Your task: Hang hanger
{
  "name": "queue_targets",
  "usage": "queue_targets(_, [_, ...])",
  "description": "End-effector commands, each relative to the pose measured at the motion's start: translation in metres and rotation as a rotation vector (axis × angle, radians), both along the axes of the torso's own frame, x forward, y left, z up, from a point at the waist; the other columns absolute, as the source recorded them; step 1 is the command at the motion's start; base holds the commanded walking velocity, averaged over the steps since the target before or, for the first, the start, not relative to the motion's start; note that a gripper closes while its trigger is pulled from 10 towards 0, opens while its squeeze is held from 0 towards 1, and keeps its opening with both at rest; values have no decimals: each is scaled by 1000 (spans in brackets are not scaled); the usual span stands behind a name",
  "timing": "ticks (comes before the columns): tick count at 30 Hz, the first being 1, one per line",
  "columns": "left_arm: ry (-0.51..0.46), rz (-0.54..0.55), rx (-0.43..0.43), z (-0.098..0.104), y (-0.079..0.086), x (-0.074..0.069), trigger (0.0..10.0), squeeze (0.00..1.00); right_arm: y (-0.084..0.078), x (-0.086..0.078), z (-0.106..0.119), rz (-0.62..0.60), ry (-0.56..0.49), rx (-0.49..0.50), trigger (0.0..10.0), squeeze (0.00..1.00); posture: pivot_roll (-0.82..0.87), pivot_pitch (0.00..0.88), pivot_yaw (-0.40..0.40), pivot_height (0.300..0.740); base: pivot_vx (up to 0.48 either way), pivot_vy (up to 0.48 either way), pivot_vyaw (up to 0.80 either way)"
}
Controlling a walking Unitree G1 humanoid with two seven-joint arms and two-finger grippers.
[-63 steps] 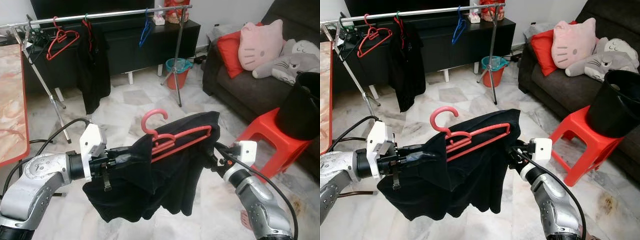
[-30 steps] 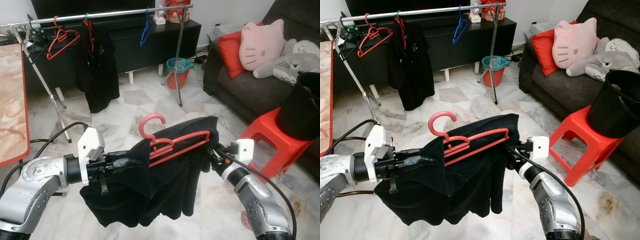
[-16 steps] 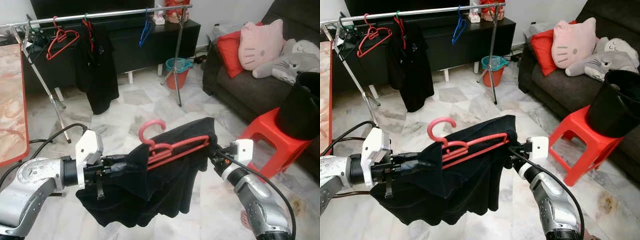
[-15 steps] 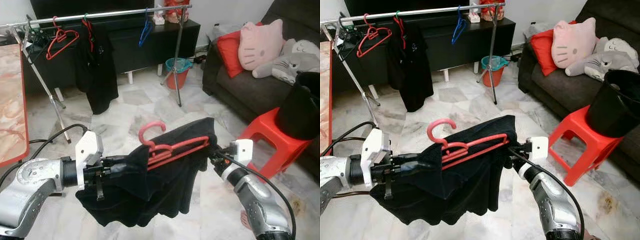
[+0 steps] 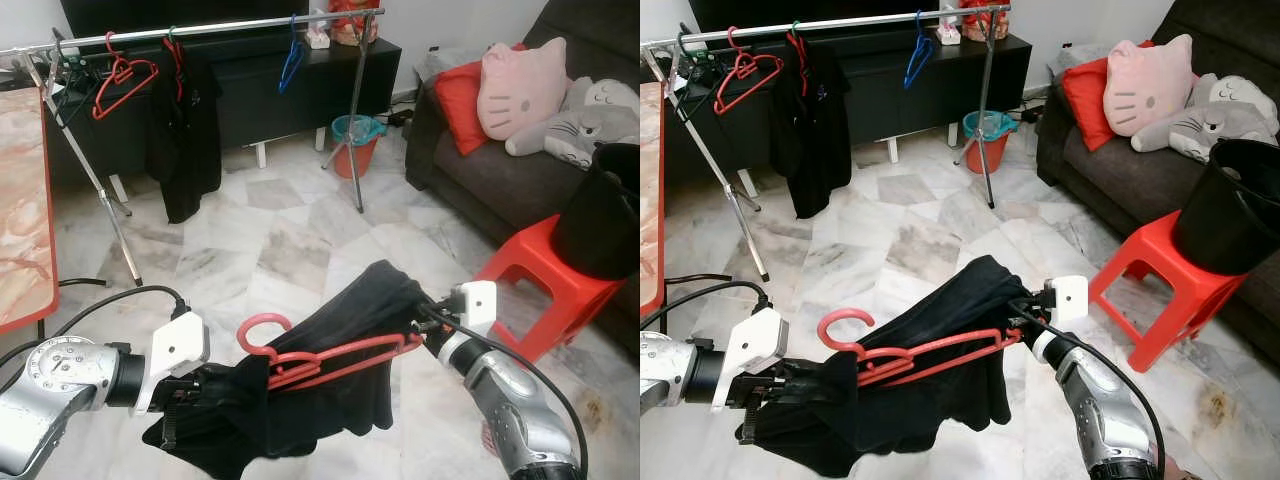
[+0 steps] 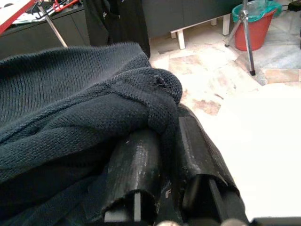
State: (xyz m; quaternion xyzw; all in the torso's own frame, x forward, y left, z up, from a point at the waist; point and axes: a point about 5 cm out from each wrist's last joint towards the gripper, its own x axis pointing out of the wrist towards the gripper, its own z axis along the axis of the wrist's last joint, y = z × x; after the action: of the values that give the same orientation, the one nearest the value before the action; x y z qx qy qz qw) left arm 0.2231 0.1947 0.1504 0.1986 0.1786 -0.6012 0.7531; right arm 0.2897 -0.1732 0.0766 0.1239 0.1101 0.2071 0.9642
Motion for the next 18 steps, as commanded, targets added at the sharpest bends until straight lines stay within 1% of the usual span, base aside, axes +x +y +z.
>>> queue_targets(1, [-9,17,23,1,6,2,10000,0,-10,3,8,-29,-38,-25,0,0,36,50,-75,740,0,0,0])
queue_targets(2, [-10,17,16,2,7,2,10000,0,-10,3,8,-29,-38,-25,0,0,36,50,-75,740,0,0,0])
queue_targets(3, [-12,9,-24,6,7,2,10000,0,-11,4,8,-28,-38,-29,0,0,36,50,-76,740,0,0,0])
queue_targets(5, [-18,-3,-57,12,7,1,10000,0,-12,4,8,-28,-38,-32,0,0,36,50,-76,740,0,0,0])
queue_targets(6, [-18,-3,-57,12,7,1,10000,0,-12,4,8,-28,-38,-32,0,0,36,50,-76,740,0,0,0])
queue_targets(8, [-34,25,-92,16,8,5,10000,0,-13,4,7,-27,-39,-34,0,0,38,50,-77,740,0,0,0])
queue_targets(9, [-46,33,-126,19,7,7,10000,0,-13,4,7,-26,-39,-35,0,0,38,50,-77,740,0,0,0])
queue_targets(10, [-46,33,-126,19,7,7,10000,0,-13,4,7,-26,-39,-35,0,0,38,50,-77,740,0,0,0])
queue_targets(12, [-60,30,-236,28,7,7,10000,0,-14,4,6,-31,-34,-39,0,0,36,50,-76,740,0,0,0])
queue_targets(13, [-65,26,-271,31,7,7,10000,0,-16,4,5,-35,-31,-41,0,0,36,50,-76,740,0,0,0])
queue_targets(14, [-60,10,-285,32,7,5,10000,0,-17,4,4,-38,-29,-43,0,0,38,51,-76,740,0,0,0])
queue_targets(15, [-30,-37,-262,28,7,-1,10000,0,-18,4,4,-41,-28,-48,0,0,38,51,-76,740,0,0,0])
queue_targets(16, [-30,-37,-262,28,7,-1,10000,0,-18,4,4,-41,-28,-48,0,0,38,51,-76,740,0,0,0])
queue_targets(17, [-2,-67,-236,24,7,-5,10000,0,-20,4,5,-44,-29,-51,0,0,37,52,-77,740,0,0,0])
queue_targets(18, [9,-76,-224,23,7,-6,10000,0,-21,5,6,-45,-31,-53,0,0,37,52,-77,740,0,0,0])
